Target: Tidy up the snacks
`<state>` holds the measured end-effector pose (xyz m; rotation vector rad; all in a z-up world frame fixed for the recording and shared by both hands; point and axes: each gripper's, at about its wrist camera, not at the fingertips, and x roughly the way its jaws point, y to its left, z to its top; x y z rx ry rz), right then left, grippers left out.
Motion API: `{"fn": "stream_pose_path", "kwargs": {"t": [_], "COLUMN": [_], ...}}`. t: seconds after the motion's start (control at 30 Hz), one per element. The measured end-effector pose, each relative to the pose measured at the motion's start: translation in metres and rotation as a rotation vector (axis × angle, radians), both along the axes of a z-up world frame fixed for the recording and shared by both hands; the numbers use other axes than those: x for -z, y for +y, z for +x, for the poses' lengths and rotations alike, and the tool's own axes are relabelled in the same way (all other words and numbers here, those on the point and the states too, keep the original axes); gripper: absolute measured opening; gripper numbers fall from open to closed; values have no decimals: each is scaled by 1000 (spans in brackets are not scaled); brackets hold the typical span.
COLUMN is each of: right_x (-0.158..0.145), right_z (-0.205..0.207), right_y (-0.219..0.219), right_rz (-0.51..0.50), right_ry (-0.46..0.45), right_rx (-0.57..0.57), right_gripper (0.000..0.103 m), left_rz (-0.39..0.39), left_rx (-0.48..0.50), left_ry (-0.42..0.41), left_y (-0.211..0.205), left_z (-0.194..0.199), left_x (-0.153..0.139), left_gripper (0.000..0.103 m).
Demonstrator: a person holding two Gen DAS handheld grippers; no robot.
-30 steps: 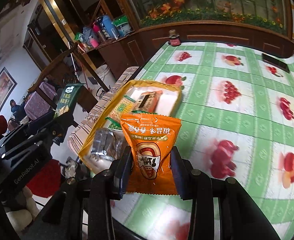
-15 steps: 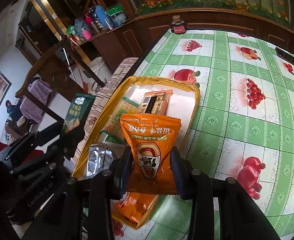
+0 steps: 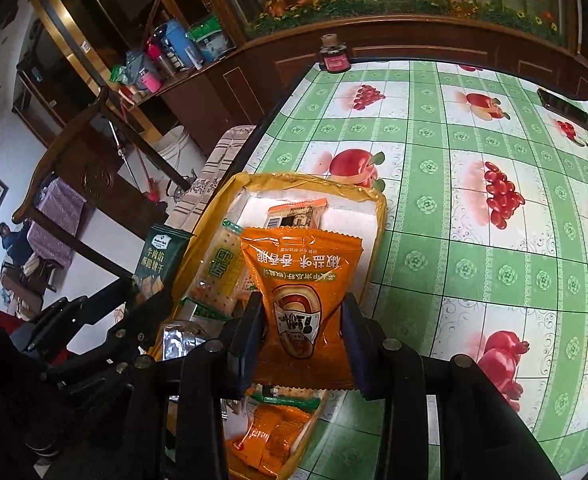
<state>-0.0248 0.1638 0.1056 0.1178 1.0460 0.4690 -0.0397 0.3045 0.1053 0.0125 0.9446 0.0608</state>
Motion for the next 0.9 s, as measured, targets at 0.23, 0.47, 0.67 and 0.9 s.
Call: {"fn": "stream_pose_path", "kwargs": {"t": [0.23, 0.47, 0.67, 0.9], "right_x": [2, 2, 3, 3], "right_z": [1, 2, 7, 14], "right_y": [2, 2, 1, 0], "right_rz": [5, 6, 5, 6], "right_ry": [7, 8, 9, 10], "right_rx": [5, 5, 8, 17], "right_gripper": [38, 38, 38, 39], "left_rz": [-6, -9, -13, -19], "left_rx": [0, 4, 5, 8], "left_ry": [2, 10, 20, 33], "left_y": [1, 1, 2, 3], "left_z": [2, 7, 11, 17], "left_x": [1, 4, 9, 14], "left_gripper": [44, 44, 44, 44]}}
